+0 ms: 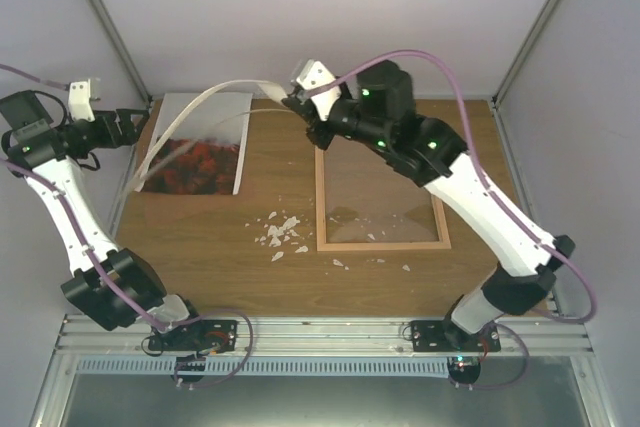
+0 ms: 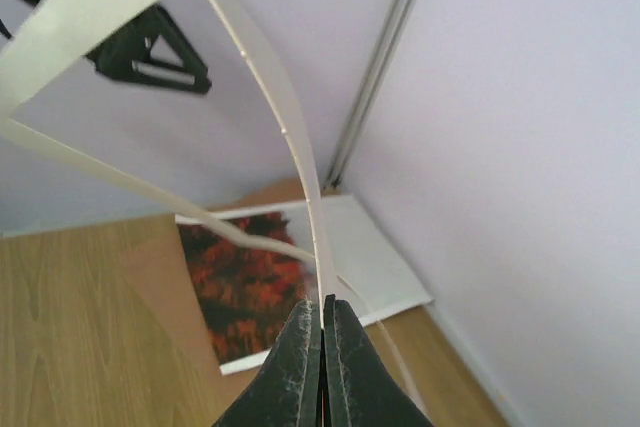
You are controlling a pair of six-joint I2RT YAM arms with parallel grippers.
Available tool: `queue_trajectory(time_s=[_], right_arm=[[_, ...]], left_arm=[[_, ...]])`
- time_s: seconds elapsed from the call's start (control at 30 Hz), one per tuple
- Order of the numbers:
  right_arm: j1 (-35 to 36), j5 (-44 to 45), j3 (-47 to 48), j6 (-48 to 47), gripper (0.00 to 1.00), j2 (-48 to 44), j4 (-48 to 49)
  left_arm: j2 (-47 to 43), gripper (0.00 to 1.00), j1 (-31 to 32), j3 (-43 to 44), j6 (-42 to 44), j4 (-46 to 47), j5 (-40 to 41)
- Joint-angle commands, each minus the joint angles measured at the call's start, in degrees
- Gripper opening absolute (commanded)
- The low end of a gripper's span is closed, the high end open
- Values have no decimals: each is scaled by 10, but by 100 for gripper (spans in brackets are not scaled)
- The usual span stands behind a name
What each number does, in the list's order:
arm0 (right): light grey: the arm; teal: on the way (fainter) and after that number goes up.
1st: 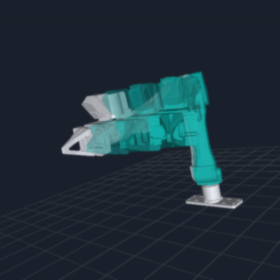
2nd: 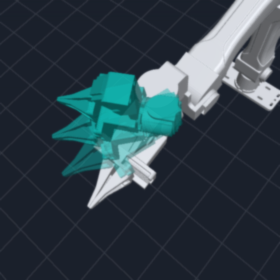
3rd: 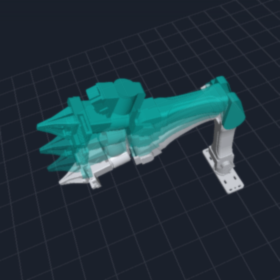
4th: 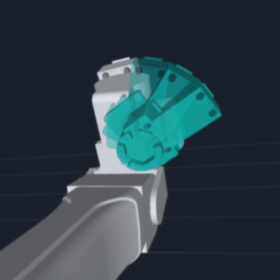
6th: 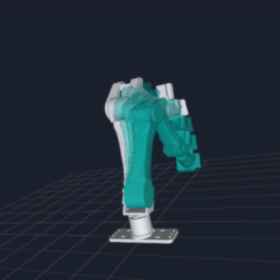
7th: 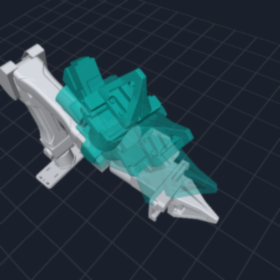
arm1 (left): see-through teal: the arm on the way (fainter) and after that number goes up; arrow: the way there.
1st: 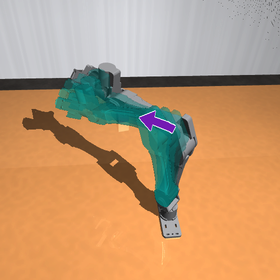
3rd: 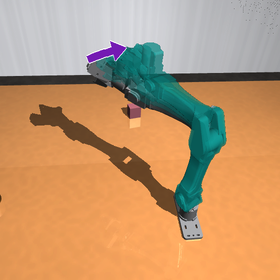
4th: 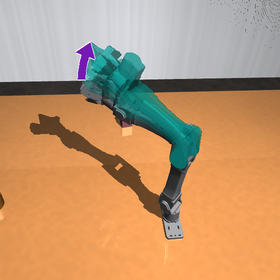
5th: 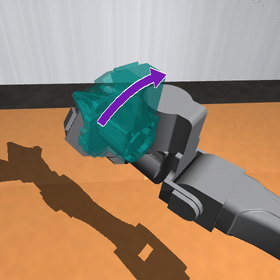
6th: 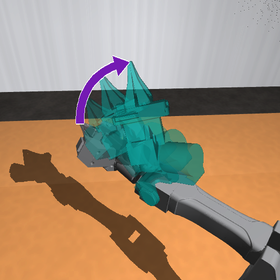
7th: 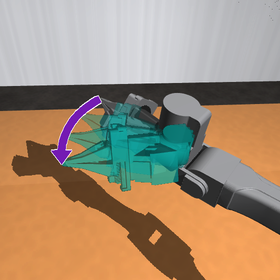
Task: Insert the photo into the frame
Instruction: Place the photo frame item in the photo frame.
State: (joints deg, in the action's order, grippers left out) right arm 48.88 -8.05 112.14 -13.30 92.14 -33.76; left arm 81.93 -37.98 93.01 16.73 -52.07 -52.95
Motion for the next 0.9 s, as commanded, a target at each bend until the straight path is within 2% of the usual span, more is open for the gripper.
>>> queue_trajectory(time_s=[0.0,0.3,0.53,0.7,0.87], right_arm=[[-12,12,7,-18,1,-39,-7],[-109,70,-40,-34,1,-85,17],[-212,120,-72,-49,1,-101,20],[-251,202,-86,-110,1,-110,36],[-251,269,-180,-192,1,-141,75]], left_arm=[[2,99,6,2,-14,15,-16],[-10,99,18,-16,-10,19,-18],[-13,99,43,-47,-20,46,-18],[-13,99,79,-71,-31,68,-5],[-6,99,104,-82,-48,90,4]])
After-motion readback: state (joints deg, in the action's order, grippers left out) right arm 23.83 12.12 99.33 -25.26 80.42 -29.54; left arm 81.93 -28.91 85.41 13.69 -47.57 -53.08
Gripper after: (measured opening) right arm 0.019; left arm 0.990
